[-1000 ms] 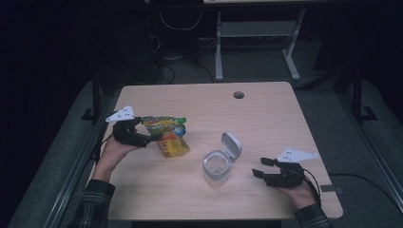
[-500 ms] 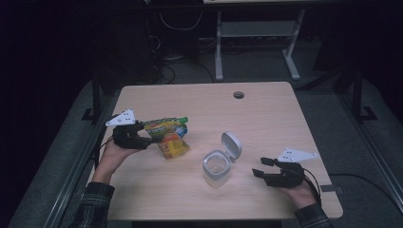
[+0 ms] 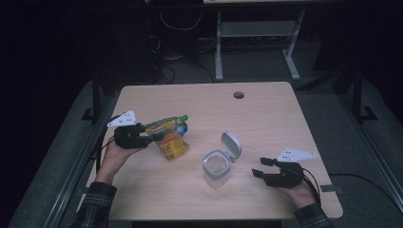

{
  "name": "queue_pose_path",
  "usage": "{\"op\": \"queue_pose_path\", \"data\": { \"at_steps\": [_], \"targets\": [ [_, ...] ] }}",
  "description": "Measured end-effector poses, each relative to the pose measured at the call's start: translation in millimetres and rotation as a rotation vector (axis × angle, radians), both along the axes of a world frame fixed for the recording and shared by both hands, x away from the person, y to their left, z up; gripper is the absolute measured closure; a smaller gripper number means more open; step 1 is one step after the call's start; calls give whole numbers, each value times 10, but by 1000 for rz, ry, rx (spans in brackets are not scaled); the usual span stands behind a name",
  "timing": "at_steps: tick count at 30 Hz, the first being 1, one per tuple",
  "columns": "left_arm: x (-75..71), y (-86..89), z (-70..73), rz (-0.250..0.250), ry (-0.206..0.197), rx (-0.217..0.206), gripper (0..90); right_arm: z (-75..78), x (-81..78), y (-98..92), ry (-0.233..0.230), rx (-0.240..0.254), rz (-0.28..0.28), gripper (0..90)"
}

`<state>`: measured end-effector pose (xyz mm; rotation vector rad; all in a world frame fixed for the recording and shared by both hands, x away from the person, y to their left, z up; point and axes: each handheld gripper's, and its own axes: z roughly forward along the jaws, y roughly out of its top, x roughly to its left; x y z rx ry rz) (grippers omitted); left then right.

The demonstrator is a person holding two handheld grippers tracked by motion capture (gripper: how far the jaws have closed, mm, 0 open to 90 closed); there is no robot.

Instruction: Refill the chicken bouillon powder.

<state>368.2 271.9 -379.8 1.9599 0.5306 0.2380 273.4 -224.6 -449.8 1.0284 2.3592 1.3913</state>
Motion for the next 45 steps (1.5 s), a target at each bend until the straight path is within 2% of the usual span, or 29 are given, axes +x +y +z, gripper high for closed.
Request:
{"op": "queue_pose_path", "data": {
  "at_steps": [5, 13, 14, 21, 29, 37, 42, 43, 44, 45],
  "targets": [
    [-18, -12, -6, 7, -5, -2, 701, 1, 0, -1, 0, -2, -1, 403],
    [-52, -56, 4, -6, -21, 22, 824, -1, -1, 3, 3, -4, 0, 404],
    [-56, -58, 8, -8, -22, 26, 861, -1, 0, 3, 3, -5, 0, 403],
    [-72, -82, 17, 9, -20, 23, 900, 1, 3, 1, 8, 0, 1, 400],
    [-85, -105, 31, 39, -4, 9, 900, 1, 10, -4, 14, -4, 0, 385],
    [-121, -112, 107, 59, 5, -4, 900, 20, -4, 5, 7, -4, -3, 393],
    [-163, -77, 183, 61, 12, -23, 900, 73, -40, 18, -6, 2, -10, 511],
    [-177, -64, 204, 58, 12, -23, 900, 73, -40, 18, -6, 2, -10, 511],
    [-195, -53, 224, 58, 13, -28, 900, 101, -60, 24, -8, 4, -7, 624],
    [-213, -40, 245, 56, 13, -29, 900, 116, -70, 29, -15, 2, -6, 676]
  ]
}}
